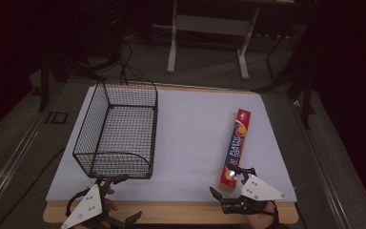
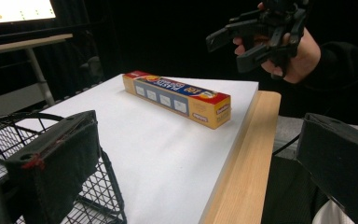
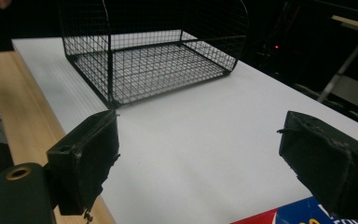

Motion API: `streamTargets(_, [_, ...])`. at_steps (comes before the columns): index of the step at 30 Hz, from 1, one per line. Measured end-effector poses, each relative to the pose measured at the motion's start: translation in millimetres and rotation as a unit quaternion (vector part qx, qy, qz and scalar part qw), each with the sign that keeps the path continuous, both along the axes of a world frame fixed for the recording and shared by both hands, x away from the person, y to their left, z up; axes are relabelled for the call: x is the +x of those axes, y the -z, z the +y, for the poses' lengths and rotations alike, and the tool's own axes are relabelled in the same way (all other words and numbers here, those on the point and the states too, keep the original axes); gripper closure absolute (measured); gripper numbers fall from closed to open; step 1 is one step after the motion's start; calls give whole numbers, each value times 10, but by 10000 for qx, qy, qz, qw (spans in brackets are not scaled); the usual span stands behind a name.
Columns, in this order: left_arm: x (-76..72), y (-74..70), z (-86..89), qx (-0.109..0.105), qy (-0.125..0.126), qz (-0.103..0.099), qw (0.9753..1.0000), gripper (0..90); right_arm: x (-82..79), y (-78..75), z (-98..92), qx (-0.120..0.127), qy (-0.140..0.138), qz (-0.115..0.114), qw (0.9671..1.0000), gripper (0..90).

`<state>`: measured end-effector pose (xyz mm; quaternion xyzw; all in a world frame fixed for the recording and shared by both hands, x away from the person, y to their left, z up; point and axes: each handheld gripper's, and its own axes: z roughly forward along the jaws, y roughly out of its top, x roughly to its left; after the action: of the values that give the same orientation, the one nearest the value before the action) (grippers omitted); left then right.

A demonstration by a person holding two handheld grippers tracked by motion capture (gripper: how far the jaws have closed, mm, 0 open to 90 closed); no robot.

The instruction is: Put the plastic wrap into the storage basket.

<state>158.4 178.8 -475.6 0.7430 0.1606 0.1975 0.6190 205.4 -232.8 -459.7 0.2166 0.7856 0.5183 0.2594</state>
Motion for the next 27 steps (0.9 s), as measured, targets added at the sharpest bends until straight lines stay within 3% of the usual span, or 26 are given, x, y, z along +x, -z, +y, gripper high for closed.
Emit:
streamTargets(8, [-18, -1, -18, 27, -22, -60, 10000, 2, -9, 3, 34, -121, 25, -46, 9999, 118])
streamTargets(15, [-20, -4, -25, 45, -99, -108, 9999, 2, -10, -44, 57, -252, 20, -223, 9994, 129])
streamTargets(21, [-19, 2, -39, 94, -156, -135, 9997, 2, 5, -161, 113, -310, -55, -150, 9994, 150])
streamTargets(27, [-9, 5, -45, 113, -180, -126, 9997, 2, 116, -312, 113, -371, 237, -85, 9990, 175])
